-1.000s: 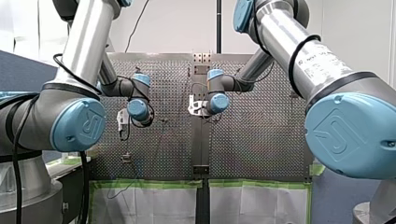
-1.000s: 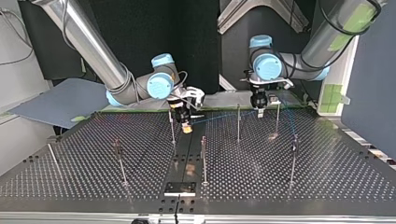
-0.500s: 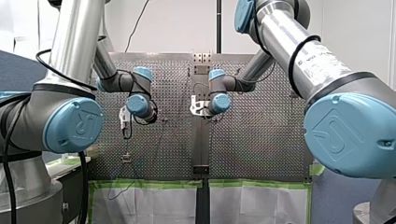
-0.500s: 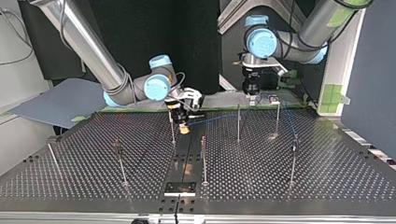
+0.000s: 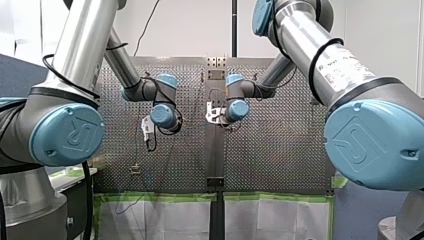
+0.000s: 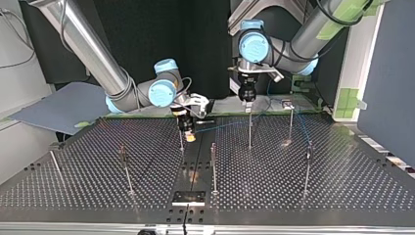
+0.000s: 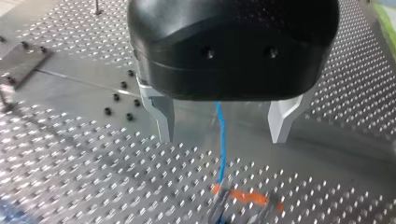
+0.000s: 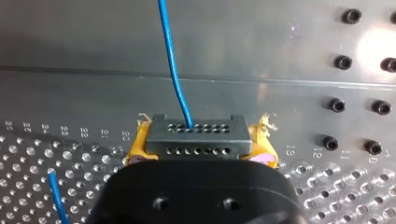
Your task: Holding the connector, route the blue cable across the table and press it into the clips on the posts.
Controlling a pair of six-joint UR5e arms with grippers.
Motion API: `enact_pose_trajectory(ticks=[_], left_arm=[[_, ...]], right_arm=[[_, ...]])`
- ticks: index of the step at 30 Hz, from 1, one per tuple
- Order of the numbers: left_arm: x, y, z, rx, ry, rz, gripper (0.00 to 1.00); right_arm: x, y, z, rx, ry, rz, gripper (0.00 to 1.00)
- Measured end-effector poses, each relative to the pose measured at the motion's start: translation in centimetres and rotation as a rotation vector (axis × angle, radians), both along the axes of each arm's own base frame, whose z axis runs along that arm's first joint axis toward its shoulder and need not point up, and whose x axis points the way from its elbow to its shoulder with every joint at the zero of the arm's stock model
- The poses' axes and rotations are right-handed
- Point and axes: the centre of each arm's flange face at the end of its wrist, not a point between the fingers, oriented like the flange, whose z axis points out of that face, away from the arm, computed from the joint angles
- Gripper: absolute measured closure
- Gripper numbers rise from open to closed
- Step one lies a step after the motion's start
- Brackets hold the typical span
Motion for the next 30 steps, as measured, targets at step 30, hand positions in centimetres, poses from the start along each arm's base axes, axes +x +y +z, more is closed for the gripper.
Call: enact_pose_trajectory(ticks=[30], left_arm=[[6.2,-5.9,0.8,-0.035,-0.054,-0.034,0.0]], right_arm=[[-0.1,-0.2,0.1,-0.001,-0.008,0.008,0.99]])
